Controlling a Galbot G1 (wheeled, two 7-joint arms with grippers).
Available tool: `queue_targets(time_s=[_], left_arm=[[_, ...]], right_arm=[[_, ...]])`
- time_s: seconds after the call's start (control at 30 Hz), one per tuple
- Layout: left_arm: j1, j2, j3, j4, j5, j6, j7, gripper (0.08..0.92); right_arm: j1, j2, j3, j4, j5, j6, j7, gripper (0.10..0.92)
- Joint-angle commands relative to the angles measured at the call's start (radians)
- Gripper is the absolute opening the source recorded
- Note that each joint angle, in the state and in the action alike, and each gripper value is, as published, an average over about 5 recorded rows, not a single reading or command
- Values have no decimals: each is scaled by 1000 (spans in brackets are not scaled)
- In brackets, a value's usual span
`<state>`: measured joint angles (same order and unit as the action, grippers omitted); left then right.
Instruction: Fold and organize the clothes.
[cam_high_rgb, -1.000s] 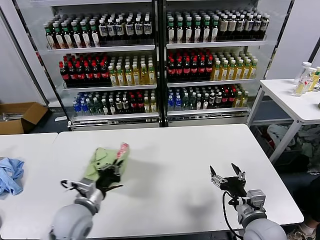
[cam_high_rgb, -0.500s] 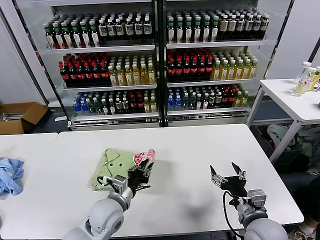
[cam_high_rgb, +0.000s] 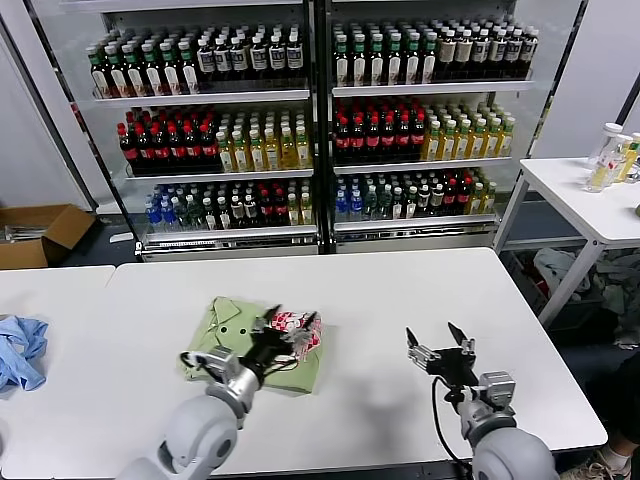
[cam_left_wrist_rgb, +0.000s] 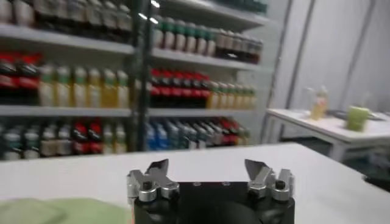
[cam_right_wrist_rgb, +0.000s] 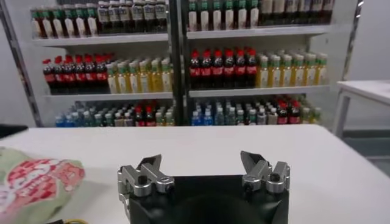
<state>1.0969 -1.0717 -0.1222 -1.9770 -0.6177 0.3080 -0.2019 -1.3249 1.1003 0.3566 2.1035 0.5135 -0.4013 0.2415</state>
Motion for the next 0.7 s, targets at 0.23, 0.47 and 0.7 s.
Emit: queue_targets(time_s=[0.23, 0.47, 0.7], left_arm=[[267, 51, -459, -40, -2, -68, -98, 822], [295, 33, -472, -40, 5, -69, -97, 823], [297, 22, -469, -41, 4, -68, -97, 823]], right_arm=[[345, 274, -374, -349, 74, -20, 50, 823], [420, 388, -428, -508, 32, 2, 51, 822], [460, 473, -441, -623, 40, 3, 95, 823]])
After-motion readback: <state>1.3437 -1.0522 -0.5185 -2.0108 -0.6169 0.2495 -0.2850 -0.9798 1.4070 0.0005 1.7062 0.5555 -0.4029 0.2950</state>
